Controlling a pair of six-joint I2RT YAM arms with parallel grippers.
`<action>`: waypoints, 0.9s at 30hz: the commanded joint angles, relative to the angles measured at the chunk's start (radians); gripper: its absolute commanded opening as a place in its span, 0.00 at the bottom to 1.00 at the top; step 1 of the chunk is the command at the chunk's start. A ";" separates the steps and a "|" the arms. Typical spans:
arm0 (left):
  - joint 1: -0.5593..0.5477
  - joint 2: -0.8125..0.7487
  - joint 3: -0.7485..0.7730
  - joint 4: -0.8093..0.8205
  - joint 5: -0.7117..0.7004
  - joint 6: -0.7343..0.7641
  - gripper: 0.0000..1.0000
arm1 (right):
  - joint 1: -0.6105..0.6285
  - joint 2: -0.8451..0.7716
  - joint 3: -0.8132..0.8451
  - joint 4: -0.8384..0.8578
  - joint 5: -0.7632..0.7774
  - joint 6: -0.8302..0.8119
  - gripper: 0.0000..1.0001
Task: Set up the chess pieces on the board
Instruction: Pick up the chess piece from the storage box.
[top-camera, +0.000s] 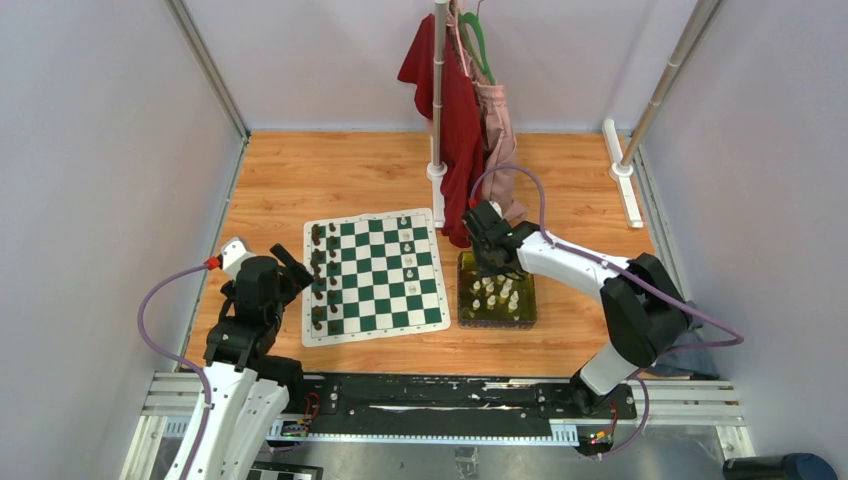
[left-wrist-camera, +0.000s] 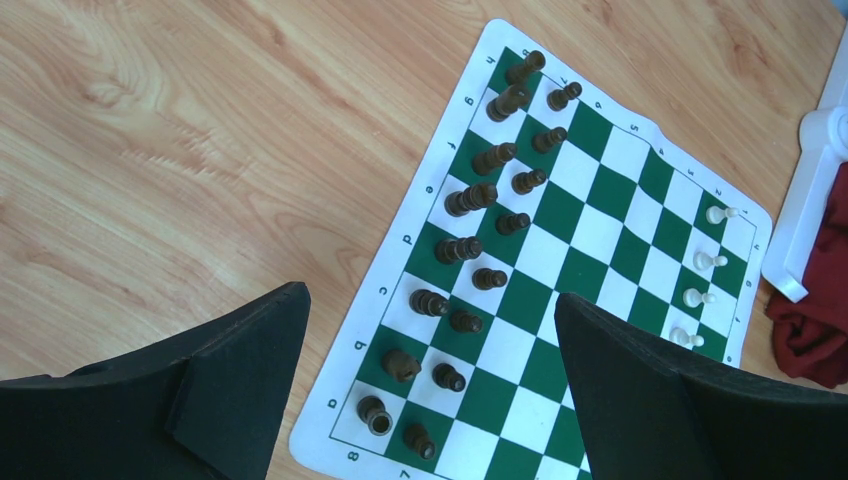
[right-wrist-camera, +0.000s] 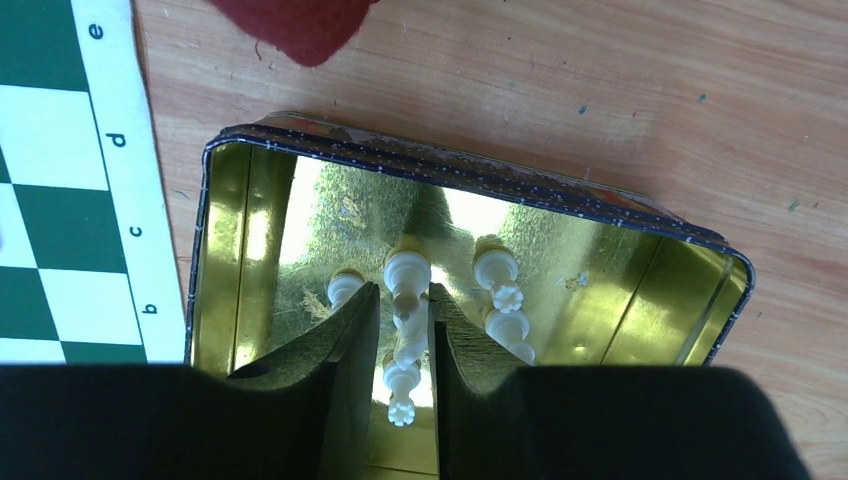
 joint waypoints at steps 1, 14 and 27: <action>0.005 0.005 -0.008 0.016 -0.018 0.012 1.00 | -0.013 0.023 -0.021 0.005 -0.013 0.003 0.28; 0.005 0.008 -0.008 0.016 -0.019 0.014 1.00 | -0.013 0.038 -0.034 0.014 -0.016 0.010 0.22; 0.005 0.011 -0.009 0.016 -0.019 0.014 1.00 | -0.015 0.028 -0.027 0.008 0.006 -0.003 0.07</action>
